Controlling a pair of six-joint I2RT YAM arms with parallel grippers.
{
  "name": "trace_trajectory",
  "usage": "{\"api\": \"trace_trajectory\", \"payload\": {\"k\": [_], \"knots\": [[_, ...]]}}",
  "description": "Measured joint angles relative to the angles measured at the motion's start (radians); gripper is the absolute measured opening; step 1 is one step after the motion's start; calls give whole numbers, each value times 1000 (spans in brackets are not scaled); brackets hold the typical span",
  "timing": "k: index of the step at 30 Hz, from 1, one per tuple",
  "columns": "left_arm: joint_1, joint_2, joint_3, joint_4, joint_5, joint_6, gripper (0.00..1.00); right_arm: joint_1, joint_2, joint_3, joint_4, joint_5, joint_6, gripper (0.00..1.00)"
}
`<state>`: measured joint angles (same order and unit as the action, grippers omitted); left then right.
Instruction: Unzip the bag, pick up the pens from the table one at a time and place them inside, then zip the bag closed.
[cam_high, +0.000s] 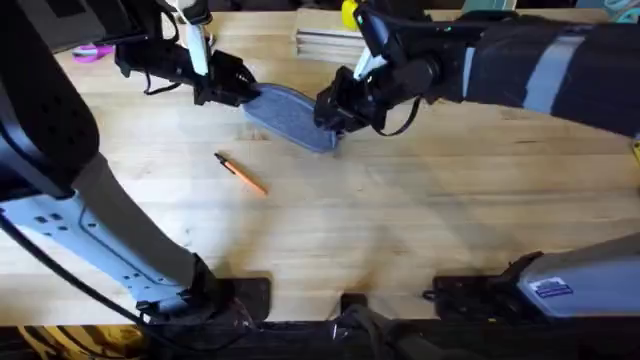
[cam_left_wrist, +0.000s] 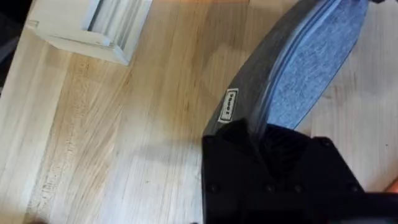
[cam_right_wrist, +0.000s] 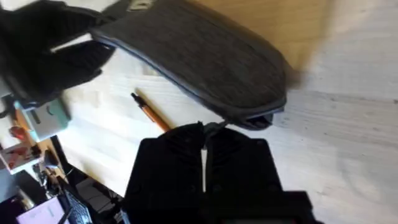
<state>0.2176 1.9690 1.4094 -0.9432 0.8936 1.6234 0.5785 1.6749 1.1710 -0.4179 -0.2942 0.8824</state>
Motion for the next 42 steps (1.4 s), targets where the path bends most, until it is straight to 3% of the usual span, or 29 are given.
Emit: {"api": "trace_trajectory", "payload": {"k": [5,25,42], "knots": [[0,0,0,2,0,0,43,0,-13,62,-2,-2,-1,30],[1,0,1,4,0,0,43,0,-7,65,76,2,-49,31],[1,0,3,5,0,0,43,7,155,246,88,2,-78,30]]}}
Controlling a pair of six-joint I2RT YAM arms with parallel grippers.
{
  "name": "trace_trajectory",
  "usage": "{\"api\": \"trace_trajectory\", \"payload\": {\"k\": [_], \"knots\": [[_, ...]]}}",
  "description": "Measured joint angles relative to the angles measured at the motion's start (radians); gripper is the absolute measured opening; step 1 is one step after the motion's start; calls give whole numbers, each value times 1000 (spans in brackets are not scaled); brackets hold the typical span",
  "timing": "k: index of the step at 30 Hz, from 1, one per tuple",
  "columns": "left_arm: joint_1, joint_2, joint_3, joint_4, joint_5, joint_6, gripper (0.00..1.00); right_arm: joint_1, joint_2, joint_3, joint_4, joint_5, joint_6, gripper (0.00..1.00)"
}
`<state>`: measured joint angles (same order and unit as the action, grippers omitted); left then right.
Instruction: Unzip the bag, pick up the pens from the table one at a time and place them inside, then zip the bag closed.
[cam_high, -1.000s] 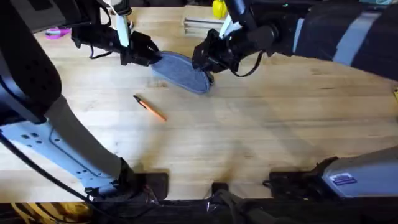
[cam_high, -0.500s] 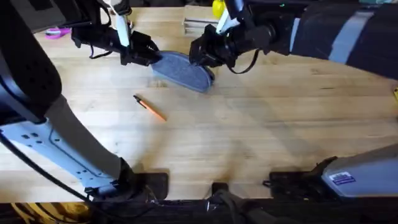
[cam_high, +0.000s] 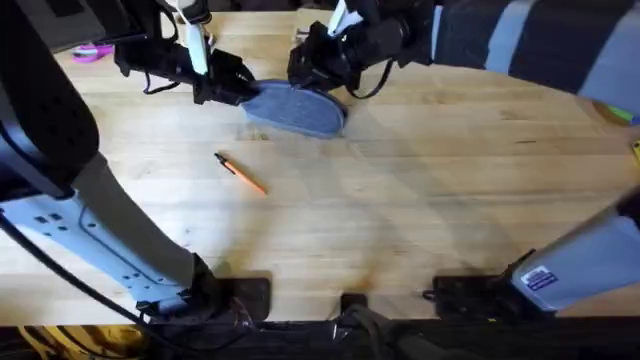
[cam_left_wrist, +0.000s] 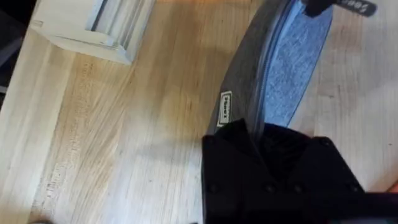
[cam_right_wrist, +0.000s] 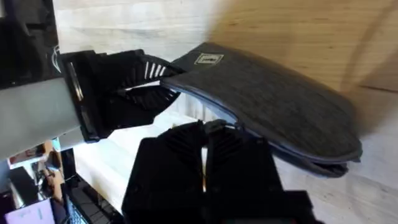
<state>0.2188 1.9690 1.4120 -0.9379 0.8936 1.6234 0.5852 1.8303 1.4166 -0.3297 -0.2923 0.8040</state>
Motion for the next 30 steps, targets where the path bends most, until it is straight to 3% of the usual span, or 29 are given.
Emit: {"api": "trace_trajectory", "payload": {"k": [11,22,30], "knots": [[1,0,1,-1,-1,0,43,66,211,256,1,-69,-20,30],[24,0,10,9,-27,0,43,91,266,271,147,-75,-46,30],[24,0,10,3,-31,0,43,92,273,271,160,-101,-67,30]]}}
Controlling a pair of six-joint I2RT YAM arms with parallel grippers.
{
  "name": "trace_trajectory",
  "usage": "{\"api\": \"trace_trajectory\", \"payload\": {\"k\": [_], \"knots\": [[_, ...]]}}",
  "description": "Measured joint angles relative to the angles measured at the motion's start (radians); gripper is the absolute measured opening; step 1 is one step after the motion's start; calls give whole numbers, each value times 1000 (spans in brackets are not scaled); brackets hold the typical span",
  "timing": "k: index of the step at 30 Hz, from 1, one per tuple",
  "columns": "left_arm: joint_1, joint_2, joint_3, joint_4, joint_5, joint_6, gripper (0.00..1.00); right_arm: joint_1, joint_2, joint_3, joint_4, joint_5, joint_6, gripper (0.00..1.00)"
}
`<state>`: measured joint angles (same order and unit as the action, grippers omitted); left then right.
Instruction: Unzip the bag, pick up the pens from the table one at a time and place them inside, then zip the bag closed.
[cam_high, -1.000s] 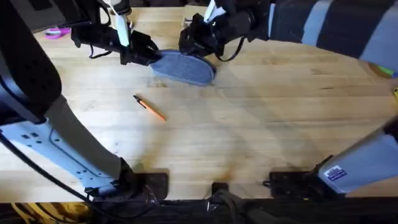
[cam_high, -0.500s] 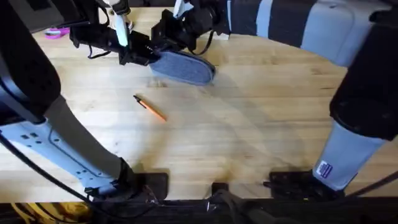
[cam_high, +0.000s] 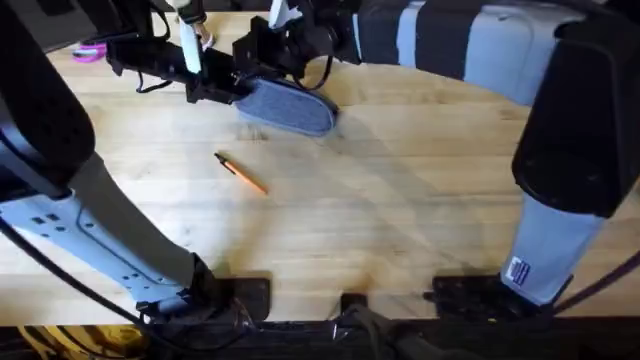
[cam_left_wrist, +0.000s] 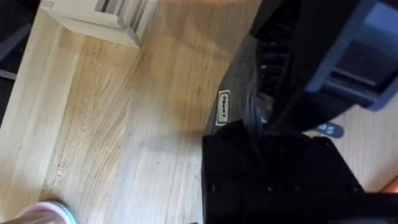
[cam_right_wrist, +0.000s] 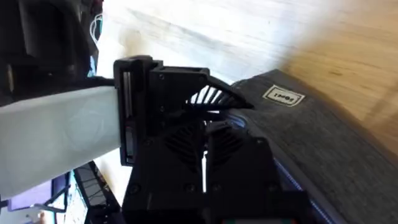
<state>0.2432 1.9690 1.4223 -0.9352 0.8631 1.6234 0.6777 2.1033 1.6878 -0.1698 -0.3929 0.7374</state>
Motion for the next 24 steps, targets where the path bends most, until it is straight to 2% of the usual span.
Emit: {"api": "trace_trajectory", "payload": {"k": [2,3,6,10,12,13,18,24], "knots": [[0,0,0,0,0,0,43,-1,0,0,-2,-8,-16,34],[0,0,0,0,0,0,42,-2,0,0,-1,-18,-27,71],[-3,0,0,-3,0,0,42,-7,0,15,7,-59,-67,275],[-5,0,0,-4,0,0,42,-22,-34,41,-73,-95,-148,668],[-5,0,0,-3,0,0,42,-39,-66,46,-138,-102,-199,939],[-5,0,0,-3,0,0,42,-52,-80,51,-174,-103,-227,980],[-5,0,0,-3,0,0,42,-116,-141,88,-348,-72,-344,992],[-5,0,0,-3,0,0,42,-151,-204,100,-449,74,-505,992]]}}
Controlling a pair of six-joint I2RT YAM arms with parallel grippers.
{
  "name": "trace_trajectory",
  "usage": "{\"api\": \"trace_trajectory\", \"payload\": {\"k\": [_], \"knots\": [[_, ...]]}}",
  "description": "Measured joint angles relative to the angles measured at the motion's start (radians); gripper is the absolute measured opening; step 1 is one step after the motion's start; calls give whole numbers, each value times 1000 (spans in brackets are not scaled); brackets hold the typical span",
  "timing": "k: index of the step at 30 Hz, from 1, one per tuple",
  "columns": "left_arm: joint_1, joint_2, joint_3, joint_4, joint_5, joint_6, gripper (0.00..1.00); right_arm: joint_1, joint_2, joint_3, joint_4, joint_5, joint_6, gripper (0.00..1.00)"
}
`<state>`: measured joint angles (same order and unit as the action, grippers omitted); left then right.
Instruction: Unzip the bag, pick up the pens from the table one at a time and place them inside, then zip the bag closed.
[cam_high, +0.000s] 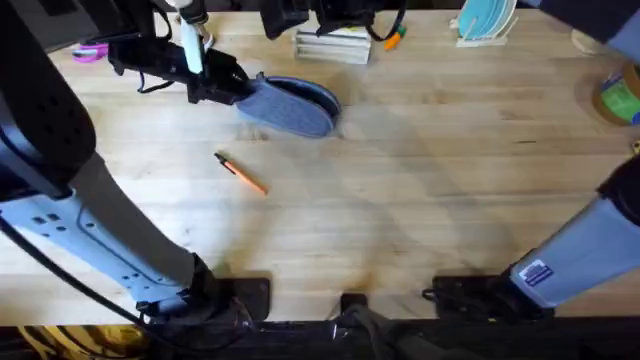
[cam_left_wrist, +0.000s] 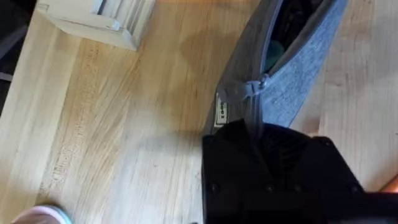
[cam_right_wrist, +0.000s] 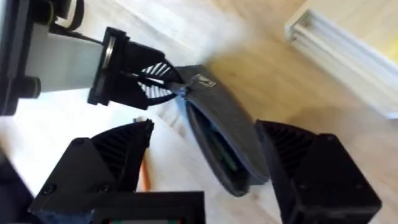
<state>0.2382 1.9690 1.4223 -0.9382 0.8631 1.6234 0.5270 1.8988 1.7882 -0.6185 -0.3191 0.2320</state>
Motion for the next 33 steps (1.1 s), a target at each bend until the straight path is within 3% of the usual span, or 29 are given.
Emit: {"api": "trace_trajectory", "payload": {"k": [7,9,12,13,23,25,27,31,32,33], "knots": [[0,0,0,0,0,0,42,0,-74,1,-11,105,-157,992],[0,0,0,0,2,3,121,0,-84,5,-24,116,-176,992],[-7,0,0,-10,11,4,588,1,-88,8,-61,120,-200,992],[-21,0,0,-13,17,1,968,1,-88,8,-100,114,-227,992],[-21,0,0,12,28,1,993,3,-89,8,-138,93,-259,978],[-9,0,0,10,40,1,994,5,-88,8,-154,93,-269,877],[12,-2,0,7,60,1,994,7,-89,8,-167,93,-281,690],[82,-22,16,-40,113,1,993,18,-88,8,-169,93,-292,148],[101,-27,26,-56,127,1,993,20,-87,8,-169,92,-293,60],[120,-32,37,-77,141,1,993,23,-85,8,-169,92,-293,38]]}}
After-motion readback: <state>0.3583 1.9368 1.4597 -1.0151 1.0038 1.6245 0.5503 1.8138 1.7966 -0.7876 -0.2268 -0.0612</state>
